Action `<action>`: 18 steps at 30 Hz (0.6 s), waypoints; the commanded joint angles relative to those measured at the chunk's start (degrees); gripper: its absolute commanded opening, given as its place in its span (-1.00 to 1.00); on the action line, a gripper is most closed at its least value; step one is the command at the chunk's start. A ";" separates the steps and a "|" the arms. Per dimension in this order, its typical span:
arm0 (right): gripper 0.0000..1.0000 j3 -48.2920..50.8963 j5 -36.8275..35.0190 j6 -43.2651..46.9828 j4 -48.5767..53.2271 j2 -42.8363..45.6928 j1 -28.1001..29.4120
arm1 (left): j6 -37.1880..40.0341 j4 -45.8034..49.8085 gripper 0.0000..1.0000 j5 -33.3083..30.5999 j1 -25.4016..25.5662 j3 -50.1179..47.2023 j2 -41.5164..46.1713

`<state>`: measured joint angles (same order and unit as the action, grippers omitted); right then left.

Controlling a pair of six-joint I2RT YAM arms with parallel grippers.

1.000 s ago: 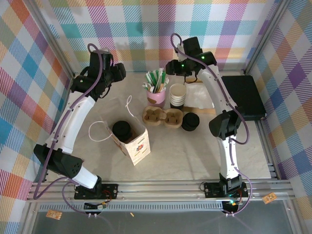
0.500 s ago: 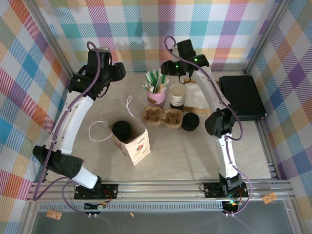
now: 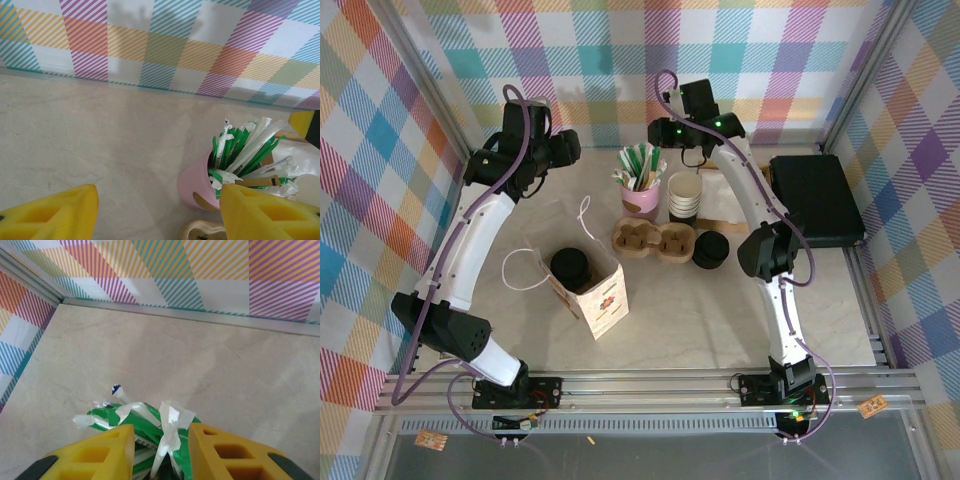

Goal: Pack the takeout coffee

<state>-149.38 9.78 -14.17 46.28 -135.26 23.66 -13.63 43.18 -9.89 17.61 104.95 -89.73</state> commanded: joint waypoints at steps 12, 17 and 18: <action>-0.65 -1.89 3.23 -1.33 -3.60 -3.26 0.16 | 1.32 -3.10 0.30 0.31 -0.99 -0.14 2.10; -0.87 -2.05 2.71 -0.23 -3.25 -2.77 0.29 | 1.39 -3.36 0.31 0.48 -0.99 -0.79 2.68; -0.90 -2.00 2.57 0.00 -3.22 -2.60 0.33 | 1.41 -3.36 0.30 0.56 -0.99 -0.88 2.79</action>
<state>-149.47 11.75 -15.18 44.34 -138.52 23.66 -13.21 41.60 -9.89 17.41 104.79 -89.30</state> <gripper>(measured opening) 0.064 0.652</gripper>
